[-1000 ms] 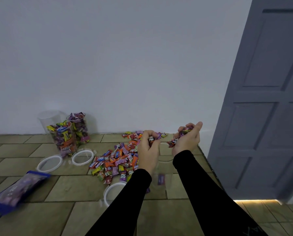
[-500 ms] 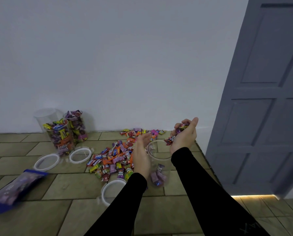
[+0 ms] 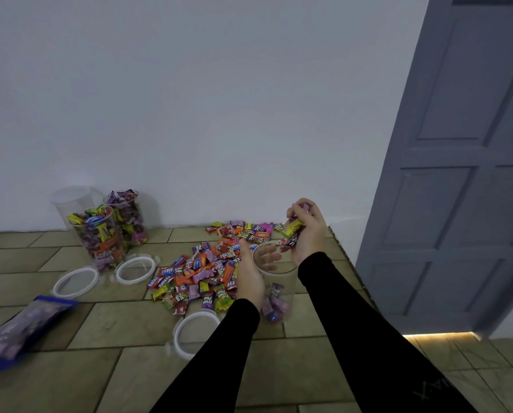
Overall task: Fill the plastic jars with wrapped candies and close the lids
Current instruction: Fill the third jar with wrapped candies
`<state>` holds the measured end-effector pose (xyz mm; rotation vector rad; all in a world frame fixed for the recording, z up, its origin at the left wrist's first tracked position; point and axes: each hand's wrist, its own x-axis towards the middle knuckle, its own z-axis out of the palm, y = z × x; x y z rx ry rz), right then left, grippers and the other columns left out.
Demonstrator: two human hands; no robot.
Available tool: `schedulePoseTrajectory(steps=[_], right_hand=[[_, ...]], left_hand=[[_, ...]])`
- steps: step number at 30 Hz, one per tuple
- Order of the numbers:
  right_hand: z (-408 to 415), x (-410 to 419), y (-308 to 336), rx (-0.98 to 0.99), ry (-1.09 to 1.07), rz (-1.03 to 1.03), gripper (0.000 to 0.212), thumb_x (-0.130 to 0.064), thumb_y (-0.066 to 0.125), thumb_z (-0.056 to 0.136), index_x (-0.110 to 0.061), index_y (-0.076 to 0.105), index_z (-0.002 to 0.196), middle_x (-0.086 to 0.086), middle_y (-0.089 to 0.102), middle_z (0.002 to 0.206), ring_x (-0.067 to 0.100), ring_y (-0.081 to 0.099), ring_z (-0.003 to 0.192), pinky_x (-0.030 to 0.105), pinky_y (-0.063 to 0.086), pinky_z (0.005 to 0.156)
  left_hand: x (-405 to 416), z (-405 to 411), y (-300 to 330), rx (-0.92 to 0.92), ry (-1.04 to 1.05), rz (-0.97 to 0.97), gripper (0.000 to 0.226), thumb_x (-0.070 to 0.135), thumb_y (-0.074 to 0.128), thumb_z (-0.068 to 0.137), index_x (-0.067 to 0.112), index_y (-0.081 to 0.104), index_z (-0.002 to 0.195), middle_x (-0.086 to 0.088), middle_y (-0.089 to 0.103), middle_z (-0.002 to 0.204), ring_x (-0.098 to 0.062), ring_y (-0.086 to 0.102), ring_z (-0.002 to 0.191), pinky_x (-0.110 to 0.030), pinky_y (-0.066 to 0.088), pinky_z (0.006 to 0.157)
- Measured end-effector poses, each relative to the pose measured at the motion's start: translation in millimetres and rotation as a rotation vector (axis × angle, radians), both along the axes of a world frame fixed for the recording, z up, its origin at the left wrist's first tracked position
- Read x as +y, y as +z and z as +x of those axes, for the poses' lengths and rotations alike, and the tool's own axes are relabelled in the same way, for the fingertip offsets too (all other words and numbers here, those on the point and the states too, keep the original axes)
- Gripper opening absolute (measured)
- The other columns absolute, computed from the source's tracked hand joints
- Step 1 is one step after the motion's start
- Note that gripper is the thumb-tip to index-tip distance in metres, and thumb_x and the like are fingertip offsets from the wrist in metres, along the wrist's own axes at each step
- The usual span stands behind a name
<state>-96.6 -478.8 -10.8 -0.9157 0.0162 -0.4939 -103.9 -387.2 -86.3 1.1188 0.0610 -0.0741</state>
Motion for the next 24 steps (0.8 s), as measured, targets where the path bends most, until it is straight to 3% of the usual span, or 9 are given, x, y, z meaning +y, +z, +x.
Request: schedulePoseTrajectory(steps=[6, 14, 18, 22, 24], right_hand=[[0.4, -2.9, 0.5, 0.019, 0.13, -0.032, 0.028, 0.015, 0.047, 0.082, -0.01, 0.05, 0.069, 0.008, 0.044, 0.065, 0.013, 0.038, 0.044, 0.019, 0.03, 0.041], [-0.5, -0.9, -0.1, 0.014, 0.146, -0.114, 0.009, -0.007, 0.056, 0.067, -0.009, 0.047, 0.066, 0.006, 0.045, 0.058, 0.018, 0.037, 0.041, 0.021, 0.03, 0.044], [-0.6, -0.9, 0.6, 0.03, 0.159, -0.156, 0.008, -0.013, 0.056, 0.067, -0.01, 0.049, 0.064, 0.005, 0.05, 0.059, 0.02, 0.042, 0.049, 0.026, 0.03, 0.049], [2.4, -1.3, 0.5, 0.046, 0.206, -0.261, 0.026, -0.014, 0.055, 0.067, -0.02, 0.051, 0.043, 0.003, 0.054, 0.057, 0.023, 0.045, 0.058, 0.031, 0.032, 0.056], [2.3, -1.1, -0.4, 0.039, 0.24, -0.282, 0.027, -0.011, 0.055, 0.065, -0.019, 0.047, 0.04, 0.004, 0.053, 0.055, 0.025, 0.049, 0.059, 0.031, 0.034, 0.057]], left_hand=[[-1.9, 1.1, -1.5, -0.016, 0.034, -0.005, 0.076, 0.063, 0.024, 0.096, 0.016, 0.078, 0.069, -0.008, 0.072, 0.074, -0.023, 0.065, 0.07, -0.035, 0.048, 0.073], [-0.6, 3.4, -4.5, -0.039, 0.033, 0.004, 0.07, 0.057, 0.026, 0.099, 0.015, 0.075, 0.073, -0.006, 0.071, 0.068, -0.018, 0.063, 0.059, -0.034, 0.046, 0.065], [-1.6, 6.3, -5.3, -0.056, -0.022, -0.026, 0.075, 0.056, 0.023, 0.099, 0.001, 0.071, 0.084, -0.012, 0.069, 0.075, -0.02, 0.063, 0.061, -0.034, 0.048, 0.067], [-1.2, 8.6, -7.0, -0.059, -0.002, -0.012, 0.075, 0.056, 0.024, 0.099, -0.001, 0.072, 0.089, -0.009, 0.068, 0.073, -0.021, 0.058, 0.06, -0.031, 0.044, 0.062], [-0.7, 7.1, -6.0, -0.046, -0.004, -0.032, 0.073, 0.056, 0.026, 0.099, 0.005, 0.075, 0.08, -0.009, 0.069, 0.072, -0.024, 0.057, 0.061, -0.031, 0.045, 0.062]])
